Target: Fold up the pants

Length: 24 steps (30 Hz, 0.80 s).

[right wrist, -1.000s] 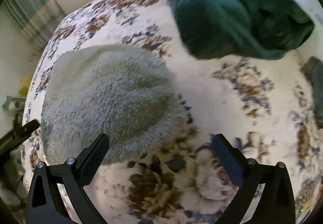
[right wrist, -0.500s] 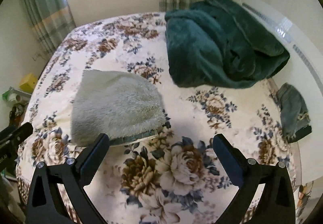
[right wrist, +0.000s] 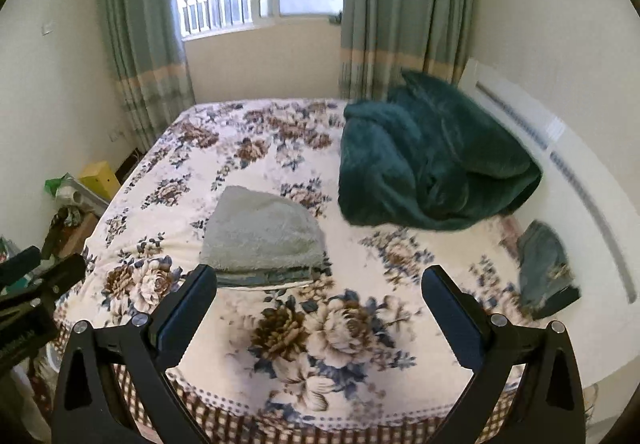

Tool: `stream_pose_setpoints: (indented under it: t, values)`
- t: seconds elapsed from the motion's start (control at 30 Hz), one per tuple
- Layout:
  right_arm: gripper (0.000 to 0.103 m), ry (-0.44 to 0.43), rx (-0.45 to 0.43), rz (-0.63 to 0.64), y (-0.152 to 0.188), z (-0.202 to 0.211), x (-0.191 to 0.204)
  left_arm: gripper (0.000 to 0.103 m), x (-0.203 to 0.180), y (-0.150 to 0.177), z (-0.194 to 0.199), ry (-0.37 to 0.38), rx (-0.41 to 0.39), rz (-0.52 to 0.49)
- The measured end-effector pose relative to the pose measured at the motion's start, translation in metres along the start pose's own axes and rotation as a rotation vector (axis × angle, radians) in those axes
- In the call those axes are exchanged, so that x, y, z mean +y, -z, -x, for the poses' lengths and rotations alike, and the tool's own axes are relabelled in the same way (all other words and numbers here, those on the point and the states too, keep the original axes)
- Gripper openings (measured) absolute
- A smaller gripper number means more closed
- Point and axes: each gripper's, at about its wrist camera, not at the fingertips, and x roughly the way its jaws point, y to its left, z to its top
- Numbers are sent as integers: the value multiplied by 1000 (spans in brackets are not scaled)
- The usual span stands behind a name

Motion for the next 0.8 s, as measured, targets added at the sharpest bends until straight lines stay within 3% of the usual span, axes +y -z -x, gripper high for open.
stream_pose_setpoints:
  t: [0.27, 0.6, 0.67, 0.8]
  values:
    - [103, -18, -57, 2, 11, 109, 0, 82, 1, 6, 74, -21, -103, -10]
    - [103, -25, -99, -20, 20, 173, -2, 82, 2, 20, 105, 10, -140, -40]
    - [103, -29, -102, -21, 21, 181, -2, 100, 4, 21, 105, 12, -144, -38]
    - [103, -29, -106, -24, 20, 186, -3, 101, 1, 24, 116, -2, -175, -42]
